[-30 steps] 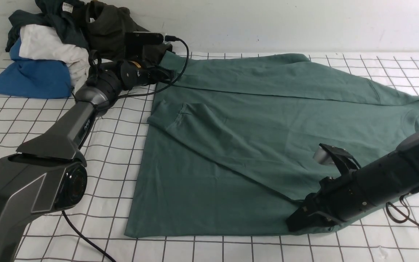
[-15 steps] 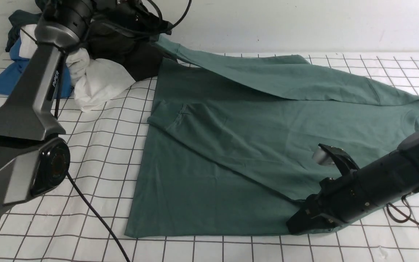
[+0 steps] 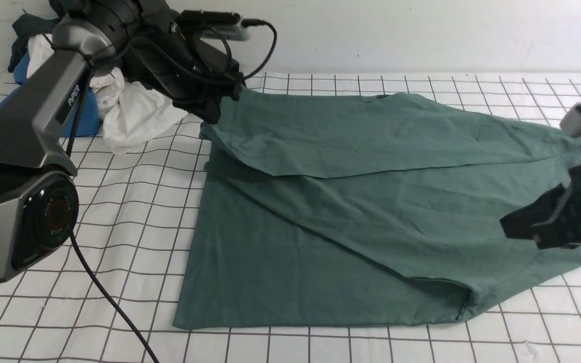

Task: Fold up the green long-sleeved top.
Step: Use the left arm to drag and drop the cuff onto the cuff closest to the left arm, then use both arms simultaneously to clamp the lower edge of the clothing fabric

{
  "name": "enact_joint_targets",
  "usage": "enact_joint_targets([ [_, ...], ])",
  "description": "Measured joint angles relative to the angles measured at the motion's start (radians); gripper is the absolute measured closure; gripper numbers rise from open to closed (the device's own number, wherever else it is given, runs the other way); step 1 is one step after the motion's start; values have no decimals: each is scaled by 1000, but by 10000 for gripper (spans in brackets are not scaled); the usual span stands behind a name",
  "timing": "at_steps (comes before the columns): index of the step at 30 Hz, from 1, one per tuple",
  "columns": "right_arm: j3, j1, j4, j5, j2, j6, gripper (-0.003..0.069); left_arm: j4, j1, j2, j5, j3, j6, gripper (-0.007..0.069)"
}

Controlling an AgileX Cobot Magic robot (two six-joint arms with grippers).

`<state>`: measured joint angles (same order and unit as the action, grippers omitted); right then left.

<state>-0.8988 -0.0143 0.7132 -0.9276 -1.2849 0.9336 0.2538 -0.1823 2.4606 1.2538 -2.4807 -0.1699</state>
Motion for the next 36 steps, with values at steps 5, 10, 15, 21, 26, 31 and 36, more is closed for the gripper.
enact_joint_targets([
  [5,36,3,-3,18,74,-8,669,-35,-49,-42,-2,54,5,631],
  [10,96,70,-18,95,79,-8,669,-130,-102,-131,-1,69,30,631],
  [15,101,130,-45,121,79,-8,669,-152,-128,-232,-2,86,64,631],
  [21,103,133,-54,131,79,-8,669,-172,-130,-261,-9,318,94,631],
  [26,104,166,-58,136,79,2,669,-264,-131,-213,-52,480,159,607],
  [31,104,192,-56,135,79,32,669,-316,-132,-229,-35,468,153,466],
  [36,104,192,-56,135,79,39,669,-316,-145,-340,-29,487,130,275],
])
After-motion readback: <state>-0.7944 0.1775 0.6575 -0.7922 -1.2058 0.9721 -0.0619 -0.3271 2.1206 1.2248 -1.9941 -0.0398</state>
